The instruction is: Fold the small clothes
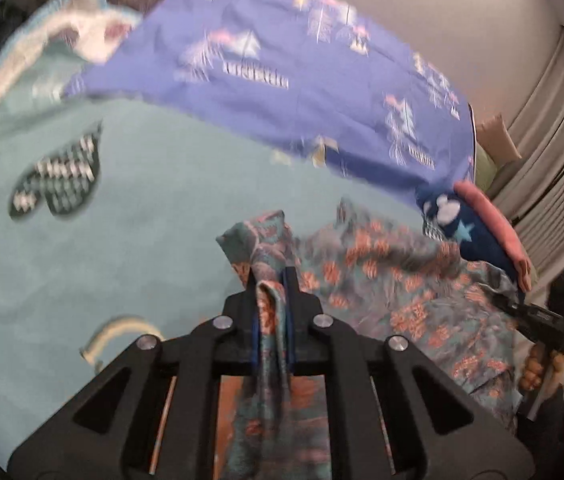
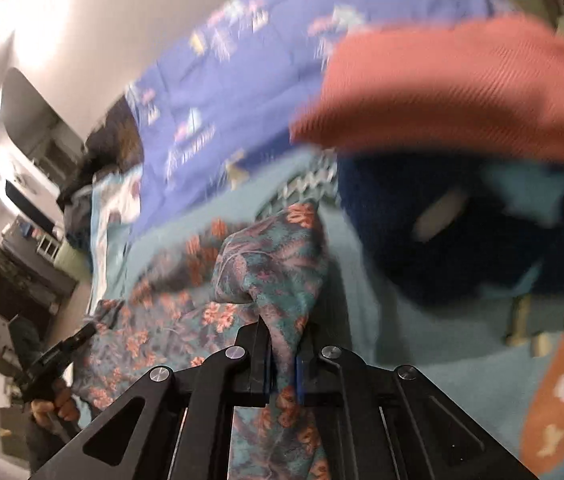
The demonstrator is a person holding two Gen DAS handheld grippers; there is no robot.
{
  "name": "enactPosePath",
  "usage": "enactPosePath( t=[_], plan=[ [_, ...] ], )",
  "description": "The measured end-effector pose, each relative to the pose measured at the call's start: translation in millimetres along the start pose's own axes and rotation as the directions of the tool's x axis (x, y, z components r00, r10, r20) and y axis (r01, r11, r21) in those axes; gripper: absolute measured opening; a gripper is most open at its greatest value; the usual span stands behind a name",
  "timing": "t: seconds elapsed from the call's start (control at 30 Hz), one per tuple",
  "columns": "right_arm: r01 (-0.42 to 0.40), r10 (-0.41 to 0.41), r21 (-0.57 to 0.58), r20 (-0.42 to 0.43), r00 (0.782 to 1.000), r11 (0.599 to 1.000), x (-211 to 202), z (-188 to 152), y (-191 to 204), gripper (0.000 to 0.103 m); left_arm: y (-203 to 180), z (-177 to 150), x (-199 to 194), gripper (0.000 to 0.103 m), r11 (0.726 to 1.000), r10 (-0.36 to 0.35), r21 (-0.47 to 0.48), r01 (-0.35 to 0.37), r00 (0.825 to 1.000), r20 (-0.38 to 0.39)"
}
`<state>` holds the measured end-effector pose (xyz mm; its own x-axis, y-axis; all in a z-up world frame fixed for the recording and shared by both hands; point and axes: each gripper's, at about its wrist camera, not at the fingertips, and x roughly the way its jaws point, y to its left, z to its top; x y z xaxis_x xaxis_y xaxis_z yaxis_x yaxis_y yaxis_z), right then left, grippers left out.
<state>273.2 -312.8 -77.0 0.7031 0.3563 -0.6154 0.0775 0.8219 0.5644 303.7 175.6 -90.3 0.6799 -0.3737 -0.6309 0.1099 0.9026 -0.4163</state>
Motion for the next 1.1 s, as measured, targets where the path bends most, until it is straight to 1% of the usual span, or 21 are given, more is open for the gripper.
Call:
enactPosePath(
  t=[0.03, 0.07, 0.1, 0.13, 0.17, 0.2, 0.23, 0.27, 0.3, 0.33, 0.43, 0.53, 0.57, 0.67, 0.7, 0.77, 0.8, 0.87, 0.93, 1.0, 1.1],
  plan=[
    [0.057, -0.057, -0.008, 0.008, 0.998, 0.998, -3.5, 1.5, -2.3, 0.007, 0.3, 2.8, 3.5, 0.012, 1.000, 0.028, 0.011, -0.028, 1.000, -0.003],
    [0.094, -0.094, -0.009, 0.004, 0.996, 0.996, -3.5, 1.4, -5.0, 0.007, 1.3, 3.1, 8.6, 0.013, 0.998, 0.063, 0.020, -0.062, 0.998, -0.014],
    [0.159, -0.159, -0.014, -0.018, 0.987, 0.987, 1.2, 1.7, -9.8, 0.012, 3.0, 1.8, 14.0, 0.014, 0.993, 0.111, 0.032, -0.110, 0.993, -0.027],
    [0.230, -0.231, -0.018, -0.069, 0.971, 0.973, 8.5, -0.6, -18.4, 0.015, 5.4, -1.3, 16.6, 0.015, 0.989, 0.146, 0.041, -0.144, 0.989, -0.035],
    [0.240, -0.240, -0.010, -0.092, 0.966, 0.971, 9.5, -2.8, -23.1, 0.015, 7.4, -4.0, 17.3, 0.019, 0.987, 0.157, 0.037, -0.155, 0.987, -0.043],
    [0.216, -0.213, 0.015, -0.116, 0.970, 0.976, 6.4, -7.6, -29.5, 0.015, 12.5, -7.8, 13.2, 0.031, 0.986, 0.165, 0.012, -0.165, 0.985, -0.047],
    [0.150, -0.144, 0.046, -0.119, 0.982, 0.988, -4.5, -15.0, -34.8, 0.017, 17.2, -11.0, 6.9, 0.039, 0.987, 0.160, -0.007, -0.161, 0.986, -0.050],
    [0.105, -0.099, 0.054, -0.110, 0.989, 0.993, -16.1, -22.2, -36.8, 0.020, 22.0, -14.9, -1.7, 0.053, 0.988, 0.150, -0.020, -0.151, 0.987, -0.048],
    [0.080, -0.074, 0.052, -0.100, 0.992, 0.995, -27.7, -30.1, -37.8, 0.027, 23.6, -21.2, -11.7, 0.059, 0.989, 0.144, -0.024, -0.145, 0.989, -0.041],
    [0.057, -0.054, 0.031, -0.089, 0.995, 0.998, -48.0, -45.1, -38.9, 0.034, 24.6, -28.5, -25.9, 0.060, 0.990, 0.139, -0.016, -0.140, 0.990, -0.035],
    [0.024, -0.023, 0.006, -0.084, 0.996, 1.000, -85.4, -79.9, -42.4, 0.041, 27.9, -58.2, -66.9, 0.064, 0.997, 0.082, 0.011, -0.081, 0.995, -0.061],
    [0.002, 0.001, 0.023, -0.104, 0.995, 1.000, -120.9, -123.3, -48.4, 0.041, 31.8, -95.7, -100.7, 0.065, 1.000, 0.030, 0.000, -0.030, 0.993, -0.111],
    [-0.004, 0.008, 0.034, -0.106, 0.994, 0.999, -135.7, -143.9, -49.2, 0.041, 32.3, -111.4, -113.3, 0.065, 1.000, 0.015, -0.005, -0.016, 0.992, -0.124],
    [-0.041, 0.046, 0.045, -0.122, 0.991, 0.998, -163.5, -185.7, -51.9, 0.041, 30.4, -146.8, -142.7, 0.066, 0.999, -0.029, -0.022, 0.026, 0.990, -0.140],
    [-0.052, 0.057, 0.041, -0.133, 0.990, 0.998, -169.2, -195.4, -52.0, 0.041, 29.0, -159.4, -151.2, 0.069, 0.999, -0.049, -0.025, 0.046, 0.989, -0.143],
    [-0.071, 0.073, 0.018, -0.154, 0.985, 0.997, -179.7, -215.7, -44.9, 0.043, 26.4, -181.1, -160.0, 0.074, 0.996, -0.084, -0.025, 0.081, 0.982, -0.170],
    [-0.076, 0.077, 0.014, -0.159, 0.984, 0.997, -179.4, -222.2, -40.1, 0.046, 25.3, -192.4, -160.8, 0.075, 0.995, -0.099, -0.024, 0.096, 0.975, -0.200],
    [-0.089, 0.091, 0.019, -0.184, 0.979, 0.996, -179.0, -231.4, -35.2, 0.048, 25.2, -205.4, -156.3, 0.075, 0.994, -0.112, -0.041, 0.105, 0.963, -0.246],
    [-0.094, 0.097, 0.027, -0.190, 0.977, 0.995, -180.6, -242.3, -33.5, 0.048, 24.7, -217.4, -153.2, 0.075, 0.994, -0.103, -0.050, 0.093, 0.956, -0.275],
    [-0.091, 0.095, 0.030, -0.183, 0.979, 0.995, -186.8, -254.3, -30.4, 0.048, 24.4, -226.7, -159.2, 0.075, 0.995, -0.093, -0.043, 0.085, 0.964, -0.247],
    [-0.102, 0.109, 0.052, -0.169, 0.979, 0.993, -198.2, -269.1, -35.1, 0.048, 28.5, -236.3, -170.5, 0.075, 0.990, -0.134, -0.071, 0.120, 0.962, -0.238]
  ],
)
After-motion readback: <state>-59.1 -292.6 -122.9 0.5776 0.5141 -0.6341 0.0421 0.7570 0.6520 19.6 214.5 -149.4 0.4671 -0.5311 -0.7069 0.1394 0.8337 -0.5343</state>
